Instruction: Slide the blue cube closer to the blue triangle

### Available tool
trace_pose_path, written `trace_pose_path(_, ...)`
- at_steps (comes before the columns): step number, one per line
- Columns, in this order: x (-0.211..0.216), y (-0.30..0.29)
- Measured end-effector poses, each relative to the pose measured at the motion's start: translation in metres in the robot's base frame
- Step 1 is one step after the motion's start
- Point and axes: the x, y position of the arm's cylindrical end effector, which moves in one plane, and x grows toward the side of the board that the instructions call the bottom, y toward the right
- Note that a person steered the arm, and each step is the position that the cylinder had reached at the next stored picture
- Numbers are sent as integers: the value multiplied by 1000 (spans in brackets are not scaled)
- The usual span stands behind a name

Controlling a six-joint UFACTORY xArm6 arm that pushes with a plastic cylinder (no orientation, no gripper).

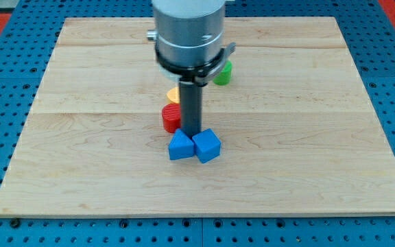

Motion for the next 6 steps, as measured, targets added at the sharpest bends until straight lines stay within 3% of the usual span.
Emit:
trace_pose_path(3, 34, 25)
trace_pose_path(4, 0, 53)
trace_pose_path(5, 26, 104)
trace_pose_path(6, 49, 68)
